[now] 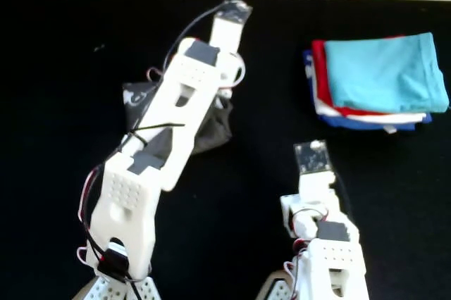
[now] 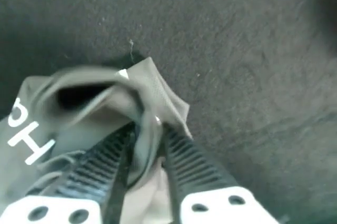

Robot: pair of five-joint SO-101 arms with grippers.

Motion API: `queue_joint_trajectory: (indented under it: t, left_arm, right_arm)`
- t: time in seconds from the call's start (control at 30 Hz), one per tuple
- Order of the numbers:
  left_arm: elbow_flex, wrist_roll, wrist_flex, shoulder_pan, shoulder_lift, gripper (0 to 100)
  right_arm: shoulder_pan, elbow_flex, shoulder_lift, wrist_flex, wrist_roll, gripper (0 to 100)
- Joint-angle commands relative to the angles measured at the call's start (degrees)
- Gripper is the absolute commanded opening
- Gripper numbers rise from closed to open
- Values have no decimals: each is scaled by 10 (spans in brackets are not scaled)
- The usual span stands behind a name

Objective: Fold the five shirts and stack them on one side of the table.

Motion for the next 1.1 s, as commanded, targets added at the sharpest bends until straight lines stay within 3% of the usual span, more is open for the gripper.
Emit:
queue_joint_trajectory:
  t: [0.0,0.2,0.3,0.47,0.63,0.93,1.07]
  left_arm:
    - [-6,61,4,0,-80,200]
    - [-2,59,102,-79,-162,164]
    - [-2,58,139,-131,-149,16]
    - [-2,58,182,-166,-84,6]
    - [-2,62,190,-127,-22,9]
    - [-2,63,200,36,-7,9]
    - [-31,62,248,66,-23,9]
  right_arm:
    - [10,1,-5,-1,2,5]
    - [10,1,-5,-1,2,5]
    - [10,1,-5,-1,2,5]
    - [10,1,-5,-1,2,5]
    - [10,1,-5,-1,2,5]
    - [10,1,-5,-1,3,5]
    - [10,1,-5,-1,3,5]
